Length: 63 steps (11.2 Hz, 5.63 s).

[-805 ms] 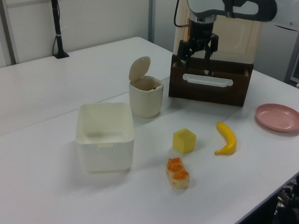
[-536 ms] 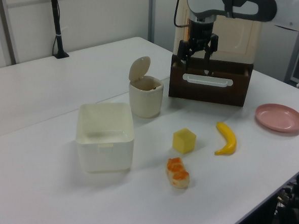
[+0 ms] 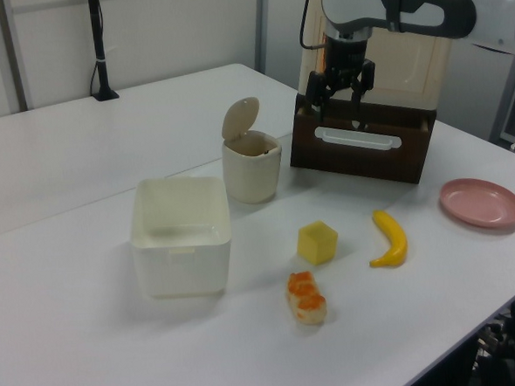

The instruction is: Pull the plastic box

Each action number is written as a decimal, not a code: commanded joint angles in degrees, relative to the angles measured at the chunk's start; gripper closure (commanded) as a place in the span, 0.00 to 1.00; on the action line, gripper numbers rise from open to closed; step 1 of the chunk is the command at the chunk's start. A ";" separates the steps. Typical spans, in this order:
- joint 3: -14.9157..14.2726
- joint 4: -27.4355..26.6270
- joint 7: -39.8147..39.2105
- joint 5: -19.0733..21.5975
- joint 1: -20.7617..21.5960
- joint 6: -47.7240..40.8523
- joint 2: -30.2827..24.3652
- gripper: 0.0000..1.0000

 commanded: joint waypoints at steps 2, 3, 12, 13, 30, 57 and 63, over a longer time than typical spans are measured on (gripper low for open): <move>-0.30 -1.17 -1.19 -0.07 0.41 -1.00 -1.35 0.00; -0.30 -1.09 -1.28 -0.07 0.33 -1.00 -1.35 0.00; -0.30 -1.26 -1.36 -0.07 0.50 -1.00 -1.35 0.00; -0.30 -1.26 -1.36 -0.07 0.50 -1.00 -1.35 0.00; -0.04 -1.52 10.76 3.97 8.84 -1.44 0.49 0.00; -0.39 -1.34 -41.00 -4.37 23.54 18.69 17.37 0.00; -1.01 -2.05 -47.33 -4.55 19.75 11.14 13.95 0.00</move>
